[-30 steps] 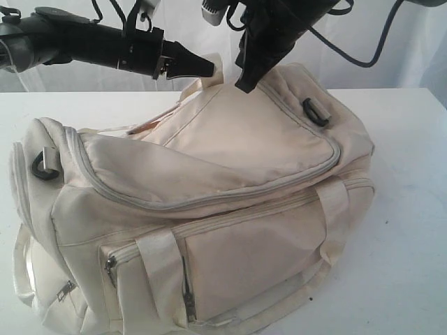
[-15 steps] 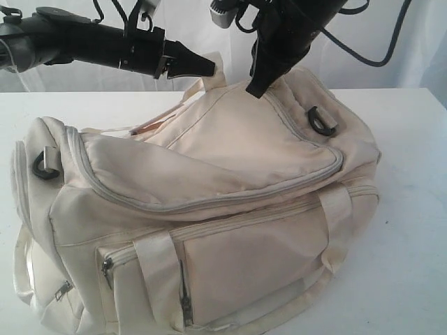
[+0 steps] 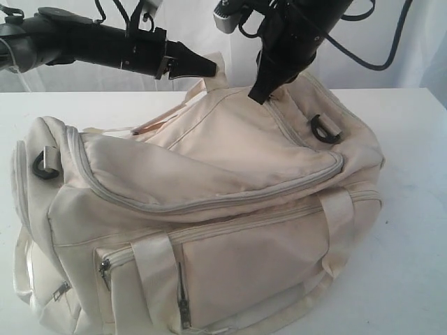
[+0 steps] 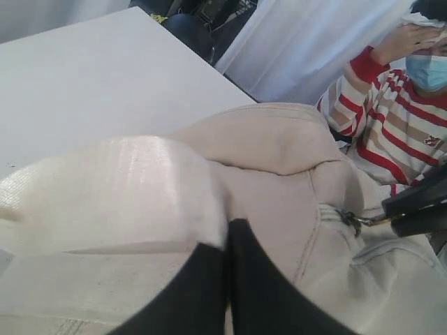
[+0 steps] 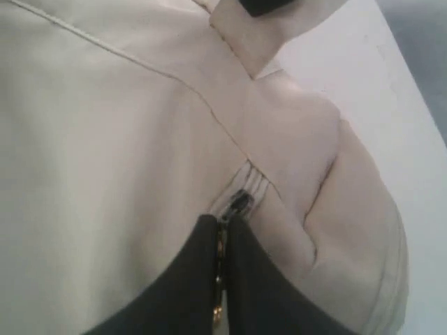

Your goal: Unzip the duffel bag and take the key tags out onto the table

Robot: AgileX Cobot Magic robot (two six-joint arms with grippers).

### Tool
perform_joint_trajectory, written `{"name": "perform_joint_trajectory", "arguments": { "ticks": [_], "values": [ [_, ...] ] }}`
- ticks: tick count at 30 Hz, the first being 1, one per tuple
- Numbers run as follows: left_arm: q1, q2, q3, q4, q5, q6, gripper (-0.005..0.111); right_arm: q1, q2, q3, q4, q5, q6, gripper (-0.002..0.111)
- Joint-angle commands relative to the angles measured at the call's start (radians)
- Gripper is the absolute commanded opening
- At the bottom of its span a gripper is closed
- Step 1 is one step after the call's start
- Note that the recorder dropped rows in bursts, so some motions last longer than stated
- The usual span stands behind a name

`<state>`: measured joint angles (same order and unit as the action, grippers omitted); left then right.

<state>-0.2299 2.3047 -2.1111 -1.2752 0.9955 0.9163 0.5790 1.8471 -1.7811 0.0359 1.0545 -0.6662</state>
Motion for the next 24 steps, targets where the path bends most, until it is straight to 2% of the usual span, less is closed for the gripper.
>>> {"name": "perform_joint_trajectory", "arguments": {
  "ticks": [1, 6, 11, 24],
  "values": [
    [0.008, -0.007, -0.006, -0.032, -0.008, -0.004, 0.0, -0.003, -0.024, 0.004, -0.017, 0.126, 0.02, 0.0],
    [0.008, -0.007, -0.006, -0.032, -0.004, -0.004, 0.0, -0.003, -0.024, 0.004, -0.041, 0.09, 0.018, 0.0],
    [0.008, -0.007, -0.006, -0.032, -0.016, -0.004, 0.0, -0.003, -0.024, 0.004, -0.036, 0.167, 0.023, 0.0],
    [0.008, -0.007, -0.006, -0.032, -0.016, -0.004, 0.0, -0.003, -0.035, 0.077, -0.025, 0.167, 0.108, 0.0]
  ]
}}
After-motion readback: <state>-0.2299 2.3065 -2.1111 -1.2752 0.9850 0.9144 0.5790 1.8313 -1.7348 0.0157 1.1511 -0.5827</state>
